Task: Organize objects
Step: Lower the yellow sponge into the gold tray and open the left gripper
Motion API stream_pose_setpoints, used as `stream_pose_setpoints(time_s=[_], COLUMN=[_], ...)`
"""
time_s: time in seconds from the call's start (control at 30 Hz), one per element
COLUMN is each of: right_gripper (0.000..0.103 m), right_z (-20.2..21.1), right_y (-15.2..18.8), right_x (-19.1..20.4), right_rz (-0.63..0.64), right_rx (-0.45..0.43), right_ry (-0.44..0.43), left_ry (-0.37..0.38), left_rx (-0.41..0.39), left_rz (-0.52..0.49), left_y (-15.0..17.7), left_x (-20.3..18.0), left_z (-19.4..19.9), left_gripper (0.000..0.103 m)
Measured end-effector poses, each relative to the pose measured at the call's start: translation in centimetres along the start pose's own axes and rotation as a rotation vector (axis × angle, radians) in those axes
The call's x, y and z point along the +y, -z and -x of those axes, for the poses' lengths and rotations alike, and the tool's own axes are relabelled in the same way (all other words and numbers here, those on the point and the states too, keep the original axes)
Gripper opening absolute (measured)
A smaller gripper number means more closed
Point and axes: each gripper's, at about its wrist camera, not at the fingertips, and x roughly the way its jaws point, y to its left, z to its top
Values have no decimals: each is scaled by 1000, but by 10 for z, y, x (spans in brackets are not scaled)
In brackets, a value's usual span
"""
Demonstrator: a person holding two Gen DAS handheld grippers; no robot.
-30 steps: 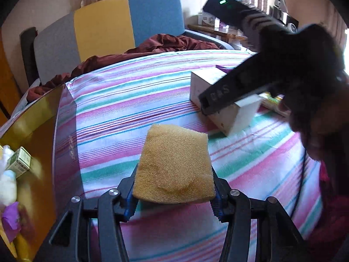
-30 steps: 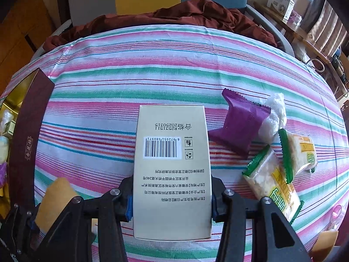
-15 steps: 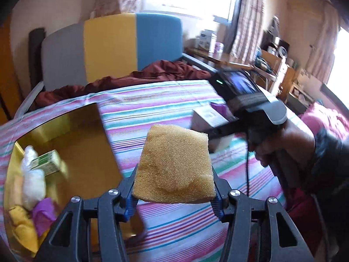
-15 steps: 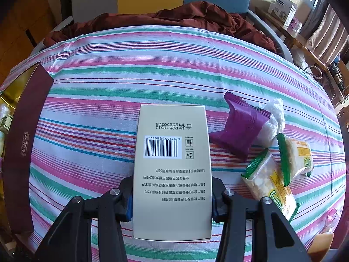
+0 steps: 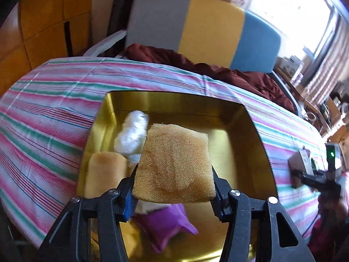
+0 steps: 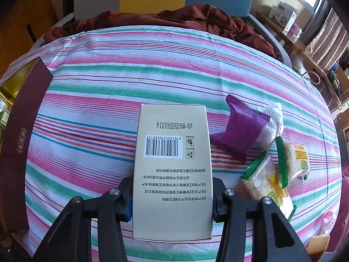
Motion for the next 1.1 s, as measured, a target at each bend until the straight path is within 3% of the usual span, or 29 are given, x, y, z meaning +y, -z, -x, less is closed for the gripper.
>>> stream_pose_setpoints(time_s=[0.23, 0.4, 0.43, 0.5, 0.53, 0.77, 1.1], right_gripper=[50, 50, 50, 50, 50, 51, 50], right_z=[1, 1, 1, 0, 0, -5, -6], right_y=[2, 2, 2, 2, 2, -2, -4], right_x=[0, 0, 0, 0, 0, 1, 6], right_rz=[4, 7, 8, 10, 10, 13, 22], right_rx=[-2, -2, -1, 0, 0, 0, -9], right_ry=[7, 9, 10, 11, 11, 17, 50], left_ry=[-41, -40, -49, -78, -88, -123, -156], left_rx=[21, 83, 87, 80, 76, -13, -146], left_rz=[-43, -32, -26, -27, -24, -22, -19], left_y=[-41, -52, -53, -53, -52, -34, 19], left_x=[6, 7, 7, 7, 7, 9, 14], left_z=[-36, -71, -76, -79, -78, -42, 30], left_gripper=[56, 58, 60, 76, 82, 82, 82])
